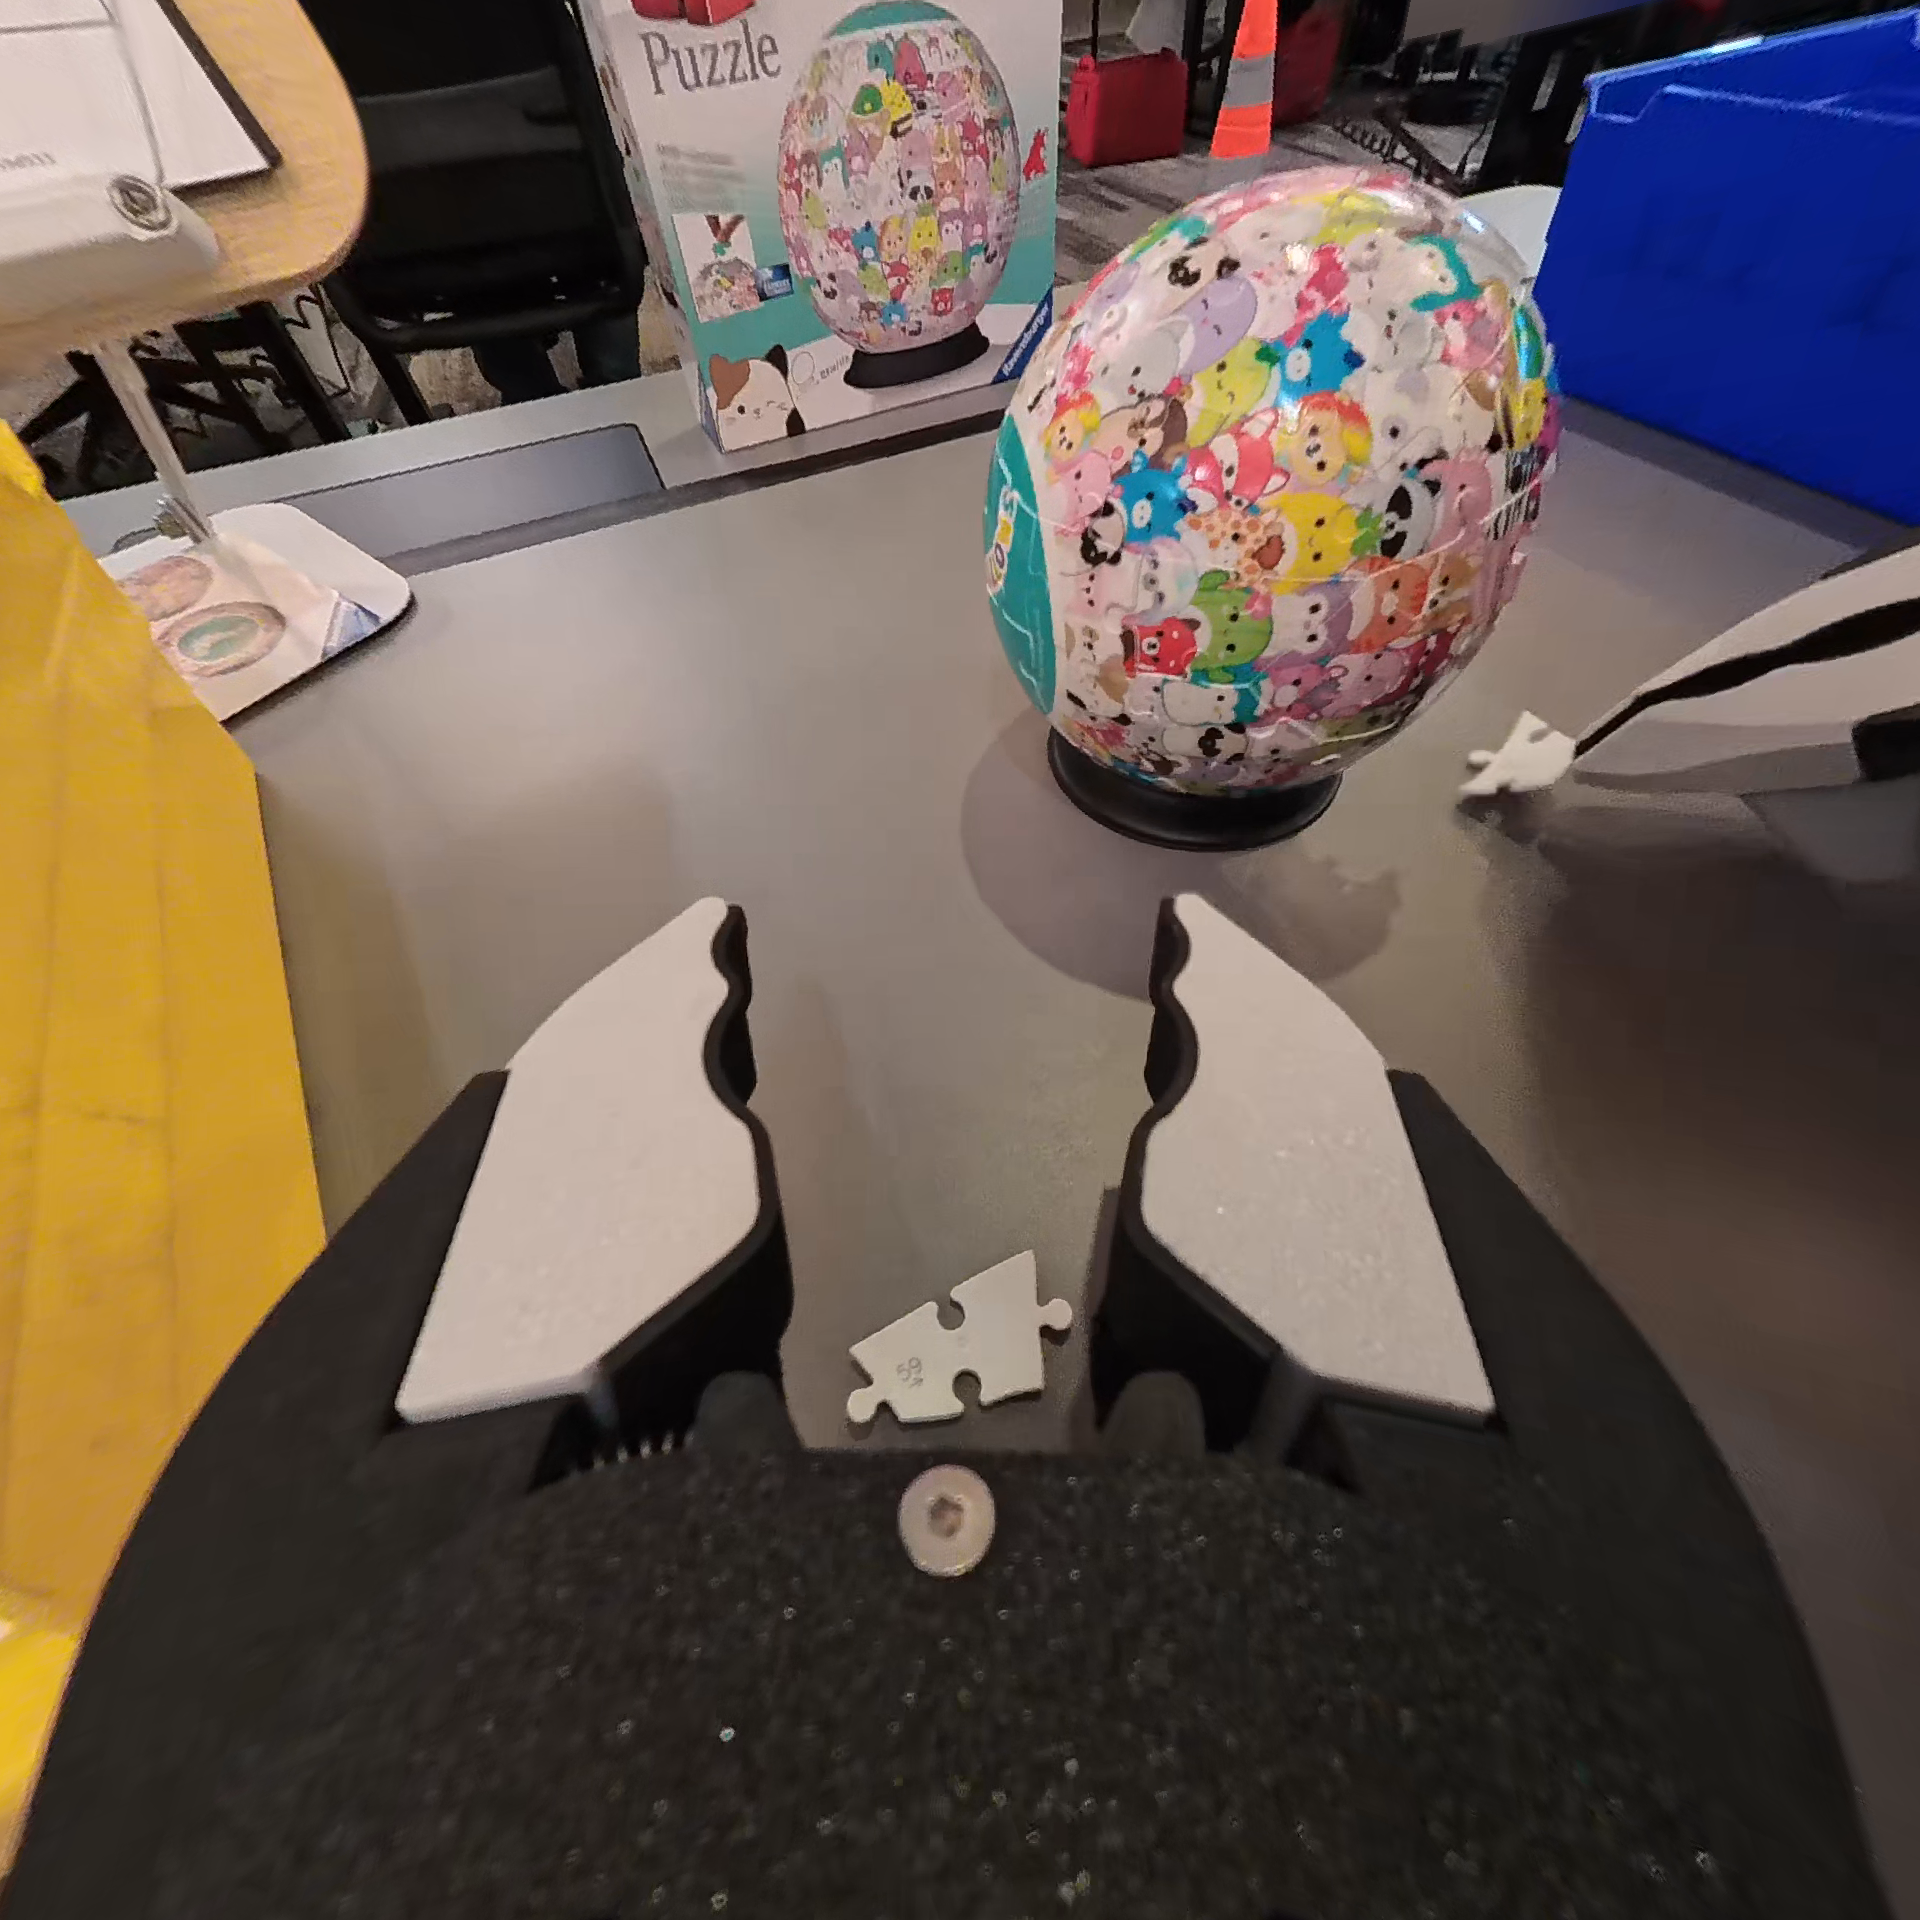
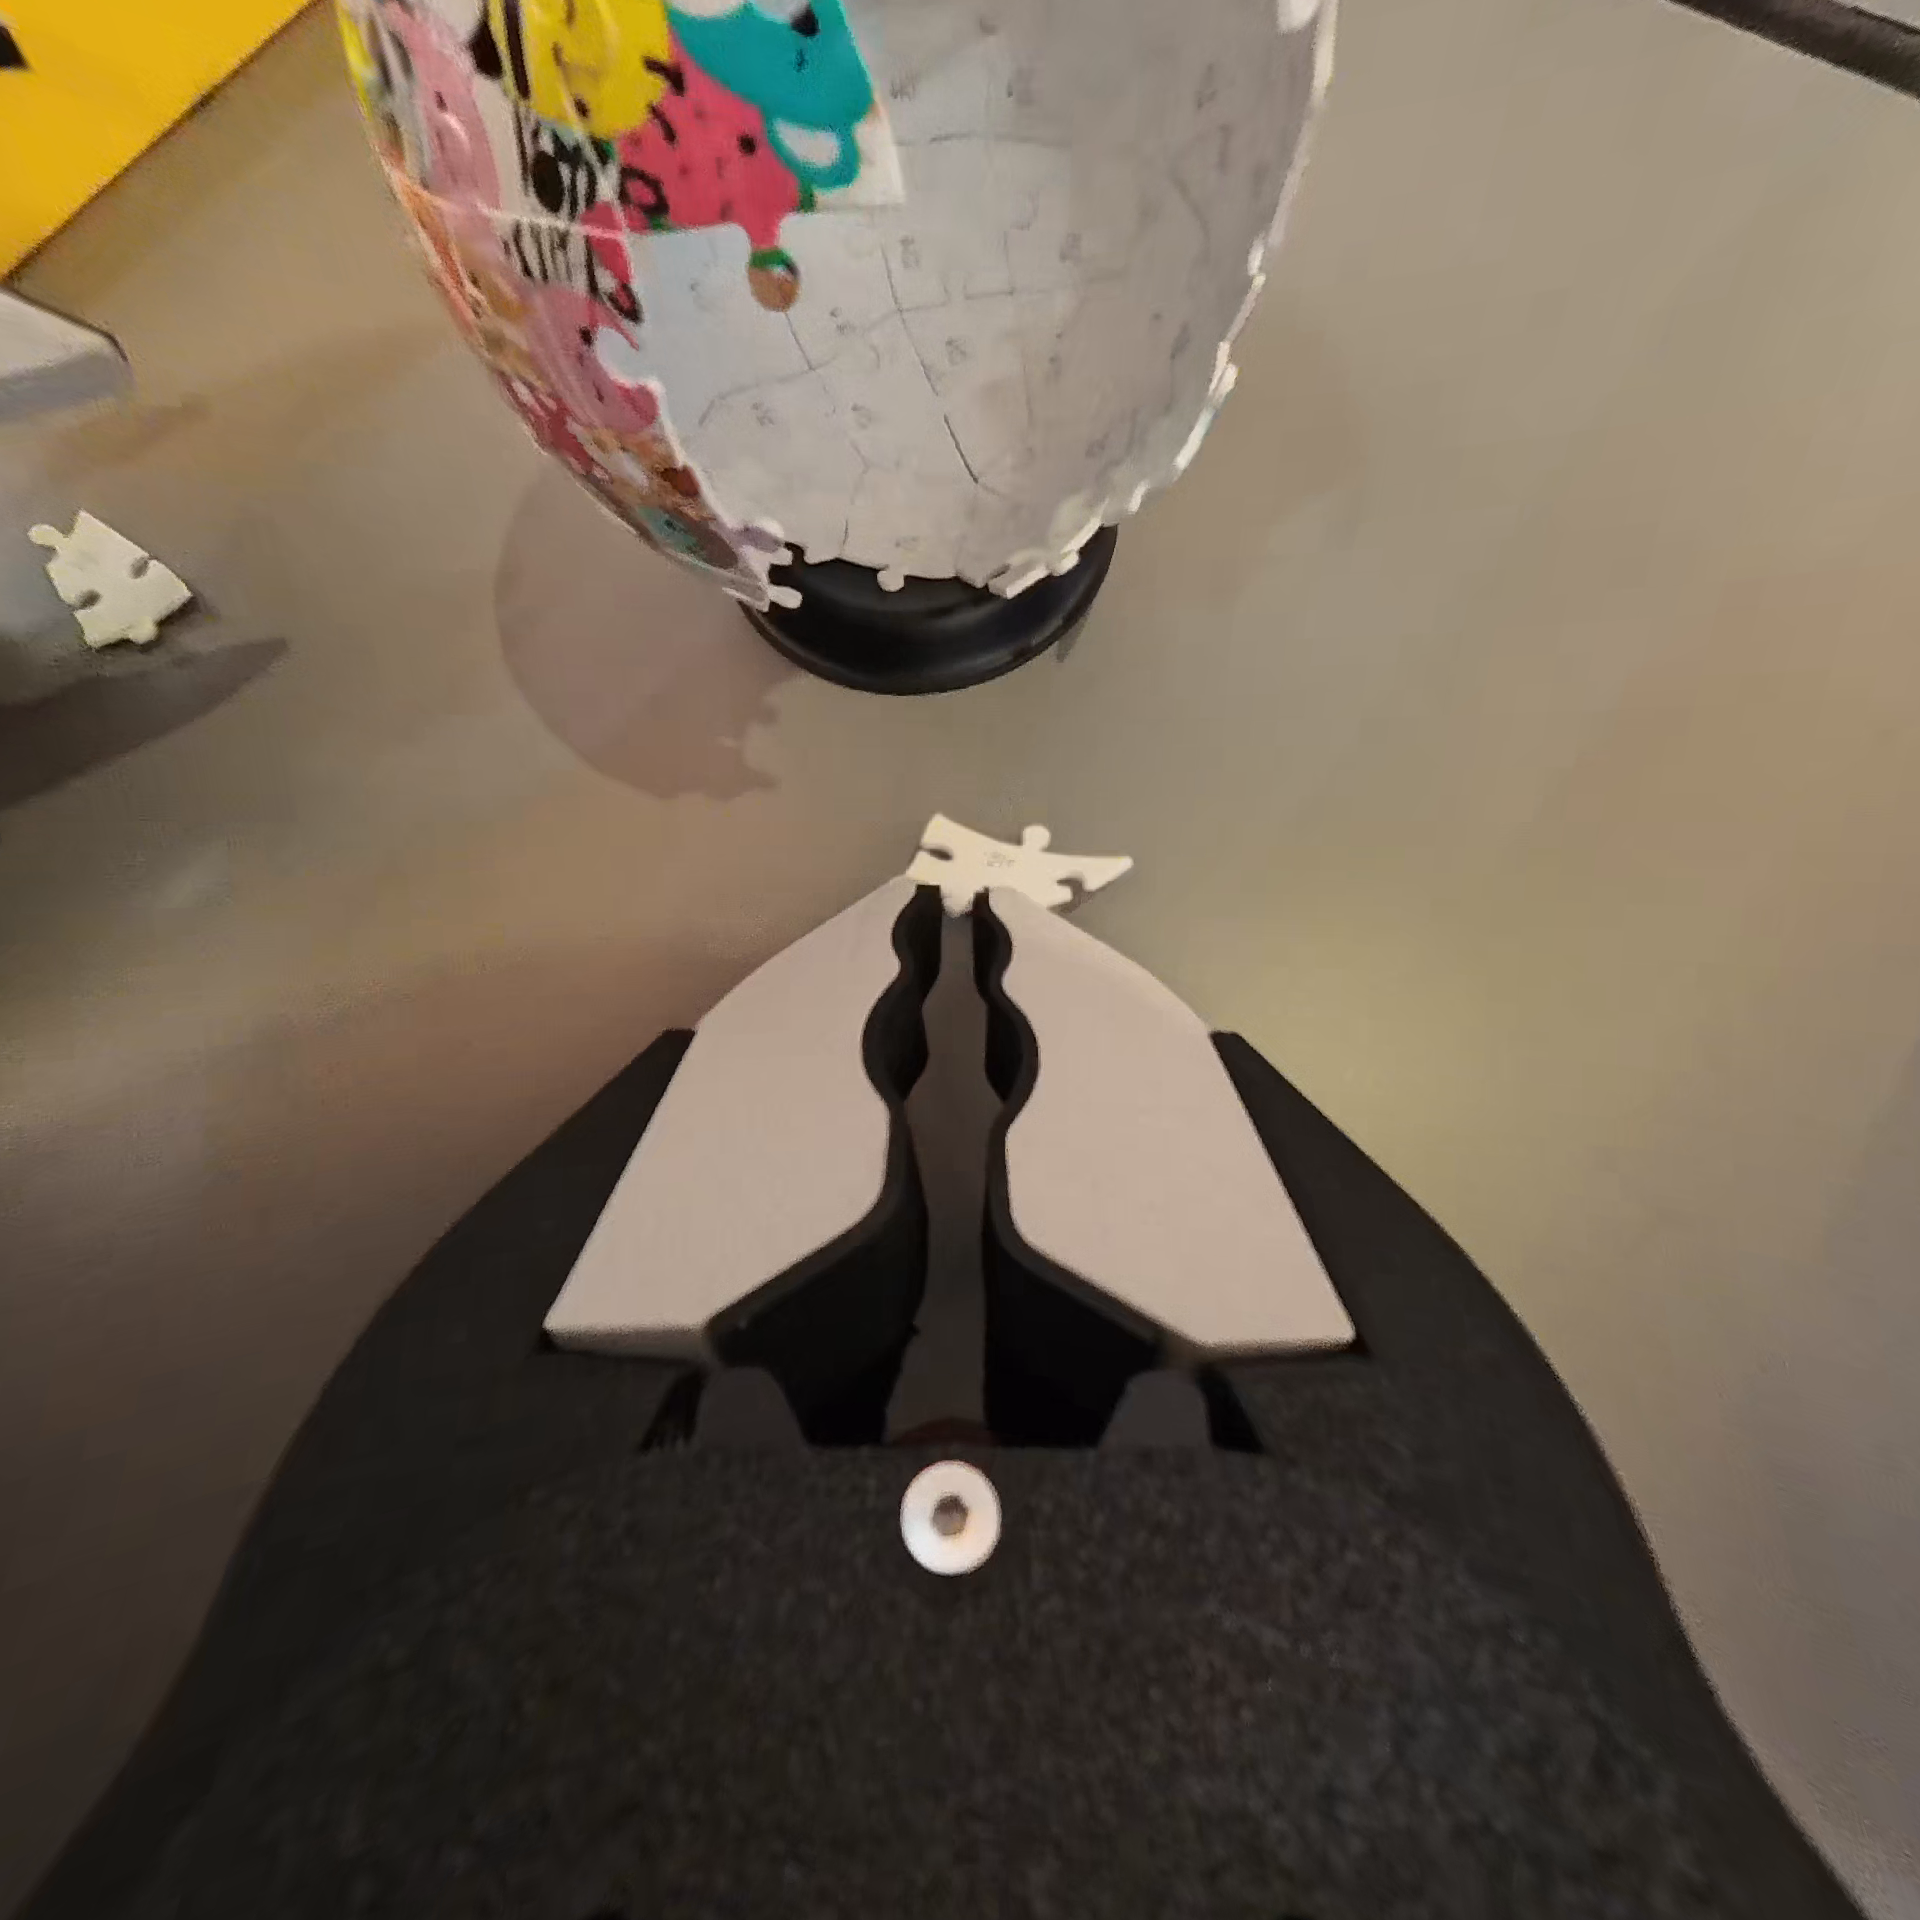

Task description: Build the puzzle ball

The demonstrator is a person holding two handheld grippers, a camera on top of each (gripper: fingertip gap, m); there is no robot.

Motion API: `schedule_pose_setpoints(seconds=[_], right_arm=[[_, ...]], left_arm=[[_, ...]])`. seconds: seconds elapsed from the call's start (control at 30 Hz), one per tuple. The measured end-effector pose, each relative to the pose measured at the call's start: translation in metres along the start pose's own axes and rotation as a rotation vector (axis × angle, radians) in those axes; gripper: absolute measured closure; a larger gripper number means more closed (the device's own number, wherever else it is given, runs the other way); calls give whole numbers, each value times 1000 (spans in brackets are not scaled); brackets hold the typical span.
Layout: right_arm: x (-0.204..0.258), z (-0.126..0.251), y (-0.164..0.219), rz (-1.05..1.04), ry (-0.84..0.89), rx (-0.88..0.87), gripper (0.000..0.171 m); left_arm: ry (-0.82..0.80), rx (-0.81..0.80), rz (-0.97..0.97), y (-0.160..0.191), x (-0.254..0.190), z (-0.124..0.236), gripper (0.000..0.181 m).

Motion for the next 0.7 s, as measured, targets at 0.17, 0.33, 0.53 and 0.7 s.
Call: schedule_pose_setpoints(seconds=[0.17, 0.33, 0.53, 0.7], right_arm=[[6, 1, 9, -37, -67, 39, 149], [-5, 12, 5, -125, -107, -17, 153], [1, 2, 13, -161, -157, 41, 155], [0, 6, 9, -137, -150, 19, 155]], left_arm=[[-6, -39, 32, -4, 4, 4, 111], [6, -55, 67, -5, 7, 6, 111], [27, -36, 75, -4, 6, 4, 111], [26, -30, 68, -3, 5, 3, 111]])
Point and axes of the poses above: each gripper's, where its closed fingertips meet, z back along the fingers, y out of its underside, x = y × z across the jaws, the point moved 3 cm from there along z, back along the fingers, and after that the axes turned 4 degrees about -y, right-handed, at the moved point
